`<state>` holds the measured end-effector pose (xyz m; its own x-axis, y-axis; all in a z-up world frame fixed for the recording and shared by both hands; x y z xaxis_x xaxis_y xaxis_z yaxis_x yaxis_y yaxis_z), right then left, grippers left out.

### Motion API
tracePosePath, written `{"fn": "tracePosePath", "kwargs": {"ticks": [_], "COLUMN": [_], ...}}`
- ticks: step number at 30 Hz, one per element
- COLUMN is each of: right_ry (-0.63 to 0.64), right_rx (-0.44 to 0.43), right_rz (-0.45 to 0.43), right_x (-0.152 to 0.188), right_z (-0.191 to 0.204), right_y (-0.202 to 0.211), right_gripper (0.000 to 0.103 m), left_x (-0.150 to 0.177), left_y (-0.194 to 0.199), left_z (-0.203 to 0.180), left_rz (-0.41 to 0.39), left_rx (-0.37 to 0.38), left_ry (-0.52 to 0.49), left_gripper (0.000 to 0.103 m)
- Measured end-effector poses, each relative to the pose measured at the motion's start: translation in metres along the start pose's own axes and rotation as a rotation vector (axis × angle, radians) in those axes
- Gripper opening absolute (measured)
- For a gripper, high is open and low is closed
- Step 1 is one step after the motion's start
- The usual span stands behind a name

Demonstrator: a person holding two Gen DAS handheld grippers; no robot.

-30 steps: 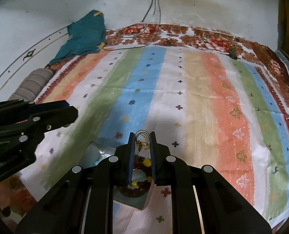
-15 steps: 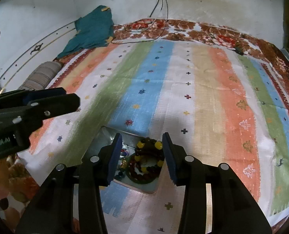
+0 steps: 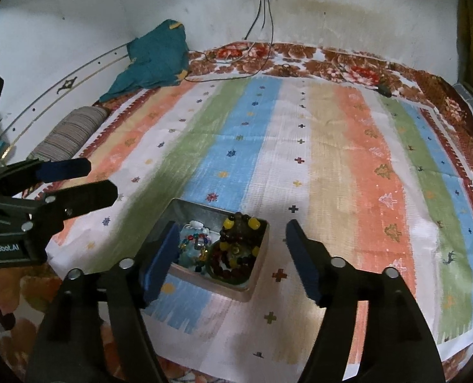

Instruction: Organize jewelry

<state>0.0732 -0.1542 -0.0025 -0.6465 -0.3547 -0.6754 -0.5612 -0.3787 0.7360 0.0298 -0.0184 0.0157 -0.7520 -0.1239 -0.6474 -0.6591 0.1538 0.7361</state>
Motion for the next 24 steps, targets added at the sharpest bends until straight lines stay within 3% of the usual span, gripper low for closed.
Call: {"fn": "tracePosePath", "kwargs": {"ticks": [10, 24], "right_ry": [0.005, -0.031], "right_rx": [-0.021, -0.015], "right_rz": [-0.011, -0.040], "right_x": [0.015, 0.029], "right_z": [-0.004, -0.013], "right_y": [0.018, 0.032], "right_gripper": [0.093, 0.095], "left_x": [0.020, 0.031], "left_y": [0.013, 0.019], "left_z": [0.006, -0.005], "left_rz": [-0.010, -0.028], "left_rx": [-0.006, -0.003], "left_ry": [0.016, -0.038], "left_gripper": [0.097, 0.097]}}
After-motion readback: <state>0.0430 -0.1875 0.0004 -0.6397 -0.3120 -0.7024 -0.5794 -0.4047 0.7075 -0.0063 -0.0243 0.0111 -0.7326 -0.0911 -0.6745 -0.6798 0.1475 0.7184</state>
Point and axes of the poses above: each gripper's, at about its wrist camera, not at the fingertips, and y roughly against the way its jaws point, z to its left, x to its underside, the point moved 2 cm from there along -y, roughly the way its jaws point, and after that the axes turned 7 degrees about x, right-handed, at the moved point
